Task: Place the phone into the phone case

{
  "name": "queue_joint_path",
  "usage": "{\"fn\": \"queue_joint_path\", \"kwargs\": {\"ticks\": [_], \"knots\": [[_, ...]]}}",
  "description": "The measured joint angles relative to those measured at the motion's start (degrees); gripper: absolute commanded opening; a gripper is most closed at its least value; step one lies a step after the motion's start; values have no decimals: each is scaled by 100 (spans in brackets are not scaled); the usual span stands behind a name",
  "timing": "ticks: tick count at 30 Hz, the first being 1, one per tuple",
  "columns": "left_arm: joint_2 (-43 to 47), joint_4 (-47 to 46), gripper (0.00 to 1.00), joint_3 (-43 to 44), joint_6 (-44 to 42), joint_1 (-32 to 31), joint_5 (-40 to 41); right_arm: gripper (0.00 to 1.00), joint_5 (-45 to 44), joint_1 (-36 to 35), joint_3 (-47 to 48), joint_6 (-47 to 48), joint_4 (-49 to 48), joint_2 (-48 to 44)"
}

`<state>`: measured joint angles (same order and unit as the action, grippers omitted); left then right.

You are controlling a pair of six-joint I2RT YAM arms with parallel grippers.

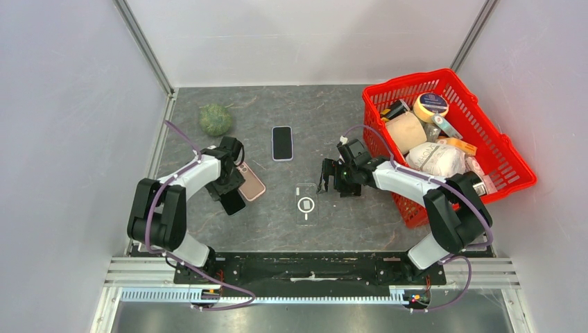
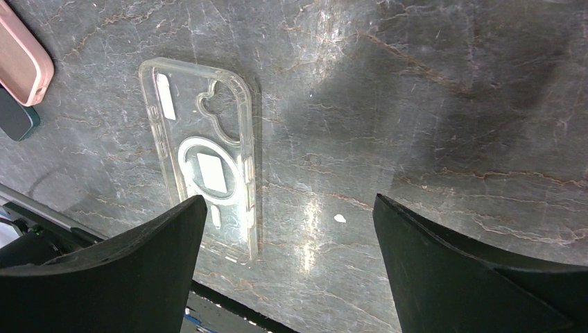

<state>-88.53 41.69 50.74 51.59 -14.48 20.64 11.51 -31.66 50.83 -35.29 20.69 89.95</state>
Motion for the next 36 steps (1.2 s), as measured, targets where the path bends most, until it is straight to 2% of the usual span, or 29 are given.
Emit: {"fn": "queue_joint_path", "kwargs": {"ticks": [19,33,36], "knots": [[11,-225,83,-44,-68,-39,-114,97,0,2,2,2,17,0],[697,-352,83,-686,-57,35,-17,97,7,7,26,2,42,0],[848,-358,87,-782,-68,59,-26,97,7,7,28,2,42,0]]}}
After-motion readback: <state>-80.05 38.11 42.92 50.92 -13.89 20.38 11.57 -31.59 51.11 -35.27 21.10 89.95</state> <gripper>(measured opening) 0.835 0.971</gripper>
